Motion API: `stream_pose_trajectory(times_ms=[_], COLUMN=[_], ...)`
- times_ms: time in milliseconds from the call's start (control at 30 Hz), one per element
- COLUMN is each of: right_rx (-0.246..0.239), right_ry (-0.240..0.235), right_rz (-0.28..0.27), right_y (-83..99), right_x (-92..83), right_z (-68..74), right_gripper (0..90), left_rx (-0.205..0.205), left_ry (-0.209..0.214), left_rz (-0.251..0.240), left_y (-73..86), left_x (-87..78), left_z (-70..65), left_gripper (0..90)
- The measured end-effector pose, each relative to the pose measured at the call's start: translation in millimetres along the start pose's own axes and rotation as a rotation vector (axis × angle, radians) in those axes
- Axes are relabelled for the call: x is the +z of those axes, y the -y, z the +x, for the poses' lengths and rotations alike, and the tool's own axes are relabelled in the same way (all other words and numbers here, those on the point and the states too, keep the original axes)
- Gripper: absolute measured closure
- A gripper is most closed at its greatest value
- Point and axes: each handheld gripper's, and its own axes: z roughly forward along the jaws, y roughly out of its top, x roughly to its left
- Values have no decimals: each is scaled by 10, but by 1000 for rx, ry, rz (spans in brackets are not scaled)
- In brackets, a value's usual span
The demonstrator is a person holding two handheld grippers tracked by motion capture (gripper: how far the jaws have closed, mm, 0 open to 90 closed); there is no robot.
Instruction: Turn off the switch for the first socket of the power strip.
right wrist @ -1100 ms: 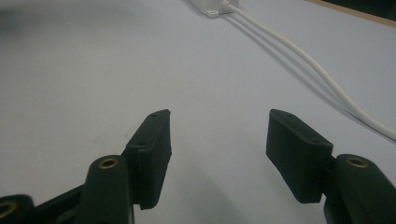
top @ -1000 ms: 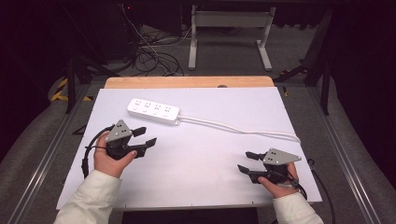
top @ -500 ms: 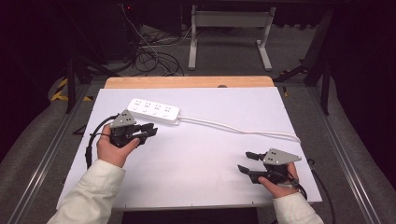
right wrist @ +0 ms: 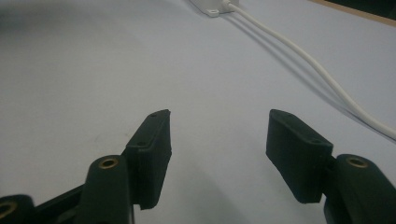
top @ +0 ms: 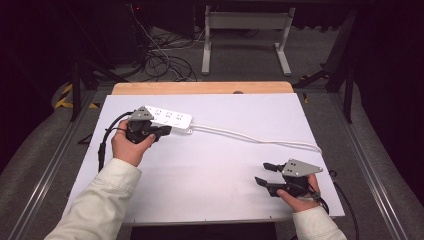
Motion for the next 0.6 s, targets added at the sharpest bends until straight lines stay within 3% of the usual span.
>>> stream_pose_trajectory(times_ms=[400,600], right_rx=[-2,-1], right_ry=[-6,-7], right_rz=[1,0], right_y=[4,6], right_x=[-1,-1], right_z=[-8,-9], right_gripper=[411,411], left_rx=[-40,-107], left_ry=[-8,-13], left_rz=[17,12], left_y=[-87,-63], left_x=[304,474], left_z=[137,240], left_gripper=[898,898])
